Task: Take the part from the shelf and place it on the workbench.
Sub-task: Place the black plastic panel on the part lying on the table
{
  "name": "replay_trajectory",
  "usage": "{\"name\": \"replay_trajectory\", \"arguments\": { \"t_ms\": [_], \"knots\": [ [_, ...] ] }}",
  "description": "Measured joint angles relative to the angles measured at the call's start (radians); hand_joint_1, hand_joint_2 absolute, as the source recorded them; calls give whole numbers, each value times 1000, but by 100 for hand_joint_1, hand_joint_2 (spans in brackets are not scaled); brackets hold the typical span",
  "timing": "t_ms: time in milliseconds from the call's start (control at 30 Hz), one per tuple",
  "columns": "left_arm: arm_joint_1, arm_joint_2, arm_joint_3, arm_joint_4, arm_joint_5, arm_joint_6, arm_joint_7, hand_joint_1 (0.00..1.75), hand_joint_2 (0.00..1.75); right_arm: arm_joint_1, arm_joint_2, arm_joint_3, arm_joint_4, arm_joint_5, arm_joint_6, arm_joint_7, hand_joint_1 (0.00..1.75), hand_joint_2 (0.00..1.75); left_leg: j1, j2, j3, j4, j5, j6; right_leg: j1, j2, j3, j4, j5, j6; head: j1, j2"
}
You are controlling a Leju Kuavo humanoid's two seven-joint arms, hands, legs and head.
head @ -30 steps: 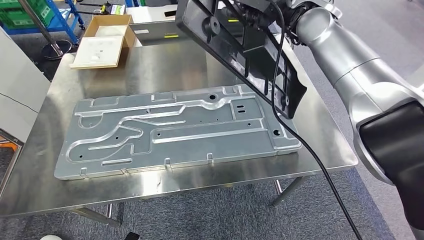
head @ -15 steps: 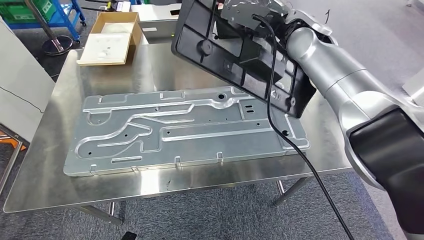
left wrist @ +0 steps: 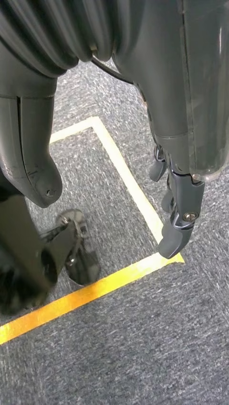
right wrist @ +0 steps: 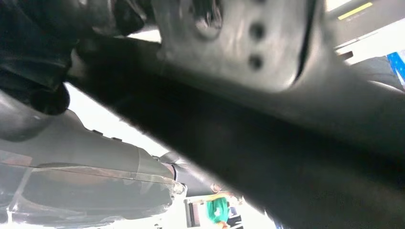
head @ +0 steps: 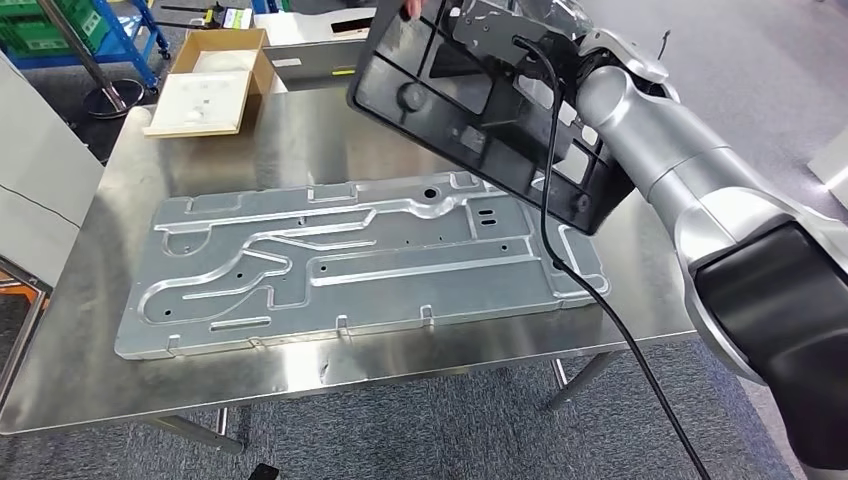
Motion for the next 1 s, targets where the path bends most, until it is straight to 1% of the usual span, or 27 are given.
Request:
{"name": "replay_trajectory", "arguments": {
  "t_ms": [33,100,133,167,200,233,300,333,367,400,433,467,500,533,567,600,667,700,733,767,800,833,867,900,933,967,1000],
  "knots": [
    [0,0,0,0,0,0,0,0,175,0,1,-4,2,0,-2,0,0,0,-1,-1,15,-34,8,4,1,0,-2,3,-1,5,0,0],
    [0,0,0,0,-1,0,1,0,175,-1,3,-10,5,3,-10,1,0,0,-6,-4,17,-43,8,14,4,0,-6,2,1,15,0,0],
    [0,0,0,0,-2,0,2,0,175,-1,3,-14,7,6,-15,1,0,0,-4,-4,17,-46,11,20,3,-1,-6,1,0,21,0,0],
    [0,0,1,0,-3,0,2,0,175,-2,3,-21,8,11,-19,1,0,0,-2,-5,18,-50,14,26,2,-2,-8,7,-7,26,0,0],
    [0,0,1,0,-4,1,2,0,175,-3,3,-29,9,18,-26,0,0,0,0,-5,20,-55,17,33,1,-2,-17,30,-23,30,0,0],
    [0,0,1,0,-6,1,2,0,175,-3,2,-36,9,25,-30,-1,0,0,1,-5,22,-59,19,38,0,-1,-35,71,-49,34,0,0],
    [-1,0,1,0,-7,2,2,0,175,-1,2,-49,9,44,-40,-3,0,0,-1,-6,24,-60,18,44,-1,-1,-95,199,-107,38,0,0],
    [-1,0,1,0,-8,3,2,0,175,2,2,-54,9,54,-43,-5,0,0,-2,-6,25,-59,16,46,-1,-1,-123,253,-122,39,0,0],
    [-1,0,2,0,-9,3,2,0,175,5,2,-60,9,63,-46,-6,0,0,-3,-7,27,-59,15,48,-1,-1,-139,276,-118,39,0,0],
    [0,0,2,0,-10,3,2,0,175,7,2,-67,9,73,-48,-8,0,0,-5,-8,30,-59,13,48,0,-1,-135,260,-95,36,0,0],
    [0,0,2,0,-12,3,2,0,175,9,2,-73,9,83,-50,-10,0,0,-7,-9,33,-59,11,48,1,-1,-113,205,-58,30,0,0],
    [-1,0,2,0,-14,3,2,0,175,10,2,-78,9,91,-50,-14,0,0,-8,-11,35,-59,8,47,4,-1,-81,131,-21,22,0,0],
    [-1,-2,2,0,-15,3,2,0,175,10,3,-83,8,97,-50,-17,0,0,-12,-12,36,-58,7,45,7,-1,-52,65,5,13,0,0],
    [-2,-3,2,0,-17,3,2,0,175,11,3,-89,8,102,-50,-20,0,0,-13,-13,35,-57,6,42,12,-2,-32,19,20,7,0,0],
    [-2,-5,3,0,-17,4,2,0,175,12,3,-95,7,104,-50,-24,0,0,-12,-14,33,-57,5,38,16,-3,-24,-2,23,2,0,0],
    [-2,-6,3,0,-17,4,2,0,175,14,2,-101,6,107,-51,-26,0,0,-12,-15,32,-59,6,33,18,-4,-22,-6,22,0,0,0],
    [-1,-5,4,0,-17,4,1,0,175,19,2,-113,2,111,-53,-30,0,0,-12,-15,32,-59,1,23,13,-6,-14,-20,25,-6,0,0],
    [-2,-5,4,0,-18,5,1,0,175,21,3,-119,-1,114,-53,-33,0,0,-13,-14,27,-45,-11,19,9,-9,-8,-28,28,-9,0,0],
    [-2,-5,5,0,-18,5,1,0,175,23,3,-125,-3,116,-53,-35,0,0,-14,-12,12,-11,-34,14,4,-13,-1,-36,30,-12,-1,0],
    [-2,-5,7,0,-18,5,1,0,175,26,3,-131,-6,119,-56,-36,0,0,-12,-9,-14,46,-64,10,3,-17,2,-39,29,-14,-1,0],
    [-2,-5,8,0,-19,5,1,0,175,29,3,-136,-7,122,-59,-37,0,0,-9,-7,-48,116,-94,6,3,-20,4,-39,28,-15,-2,0],
    [-1,-5,10,0,-19,5,1,0,175,34,4,-142,-8,123,-63,-38,0,0,-6,-5,-81,179,-114,1,2,-22,5,-39,25,-15,-2,0],
    [1,-5,12,0,-19,5,1,0,175,40,4,-146,-9,124,-65,-38,0,0,-3,-4,-103,214,-116,-3,1,-23,7,-38,22,-14,-2,0],
    [2,-4,14,0,-19,6,1,0,175,45,4,-150,-10,123,-64,-40,0,0,1,-3,-107,211,-97,-7,-1,-23,10,-36,18,-11,-2,0],
    [2,-4,16,0,-19,6,1,0,175,49,4,-154,-11,123,-60,-42,0,0,5,-2,-91,165,-58,-11,-5,-22,13,-31,12,-7,-2,0],
    [2,-3,17,0,-19,6,1,0,175,52,4,-159,-12,124,-57,-45,0,0,9,-2,-64,96,-16,-15,-8,-22,16,-25,4,-1,-2,0],
    [2,-3,18,0,-19,6,1,0,175,54,4,-163,-13,125,-55,-48,0,0,9,-3,-36,34,15,-18,-10,-20,15,-16,-3,6,-2,0]
  ]
}}
